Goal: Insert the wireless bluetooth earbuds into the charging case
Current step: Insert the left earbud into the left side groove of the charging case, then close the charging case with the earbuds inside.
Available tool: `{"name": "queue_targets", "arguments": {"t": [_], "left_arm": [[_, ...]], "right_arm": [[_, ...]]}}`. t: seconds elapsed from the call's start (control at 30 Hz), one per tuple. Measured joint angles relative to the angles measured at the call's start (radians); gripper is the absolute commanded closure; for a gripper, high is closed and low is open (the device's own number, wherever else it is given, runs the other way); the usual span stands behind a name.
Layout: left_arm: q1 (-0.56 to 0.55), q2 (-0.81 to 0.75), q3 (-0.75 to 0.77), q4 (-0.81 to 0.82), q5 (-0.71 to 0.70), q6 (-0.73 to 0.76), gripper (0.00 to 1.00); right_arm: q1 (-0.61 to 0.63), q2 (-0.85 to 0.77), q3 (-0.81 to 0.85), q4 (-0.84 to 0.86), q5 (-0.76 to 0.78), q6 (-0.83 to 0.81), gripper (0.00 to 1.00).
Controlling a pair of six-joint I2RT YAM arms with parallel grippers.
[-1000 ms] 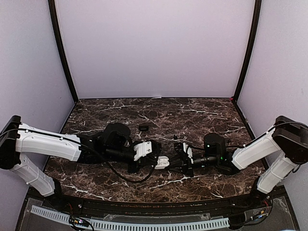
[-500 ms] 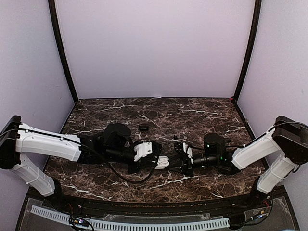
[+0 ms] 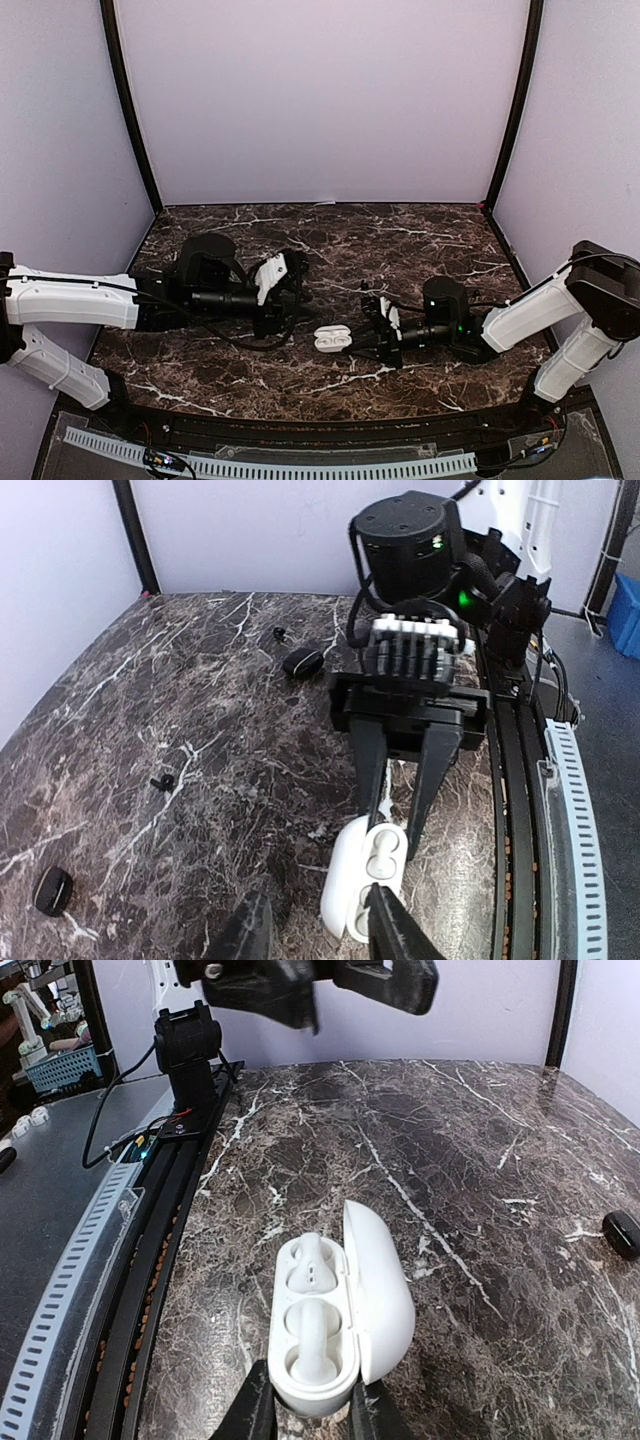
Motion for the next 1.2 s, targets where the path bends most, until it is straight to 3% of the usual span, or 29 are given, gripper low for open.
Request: {"name": "queue_targets", "arguments": {"t": [0.27, 0.77, 1.2], "left_arm": [[0.094, 0.051, 0.018, -0.007, 0.096, -0.144, 0.88], [0.095, 0.237, 0.126, -0.095, 0.223, -0.173, 0.92], [0.079, 0.283, 0.148, -0.112, 0.344, -0.114, 0.93]], "right_arm": [[0.0, 0.0, 0.0, 0.0, -0.008, -0.003, 0.88], [0.0, 0.0, 0.0, 0.001, -0.031, -0.003, 0.88], [0.0, -0.001, 0.0, 0.006, -0.013, 0.006, 0.92]]}}
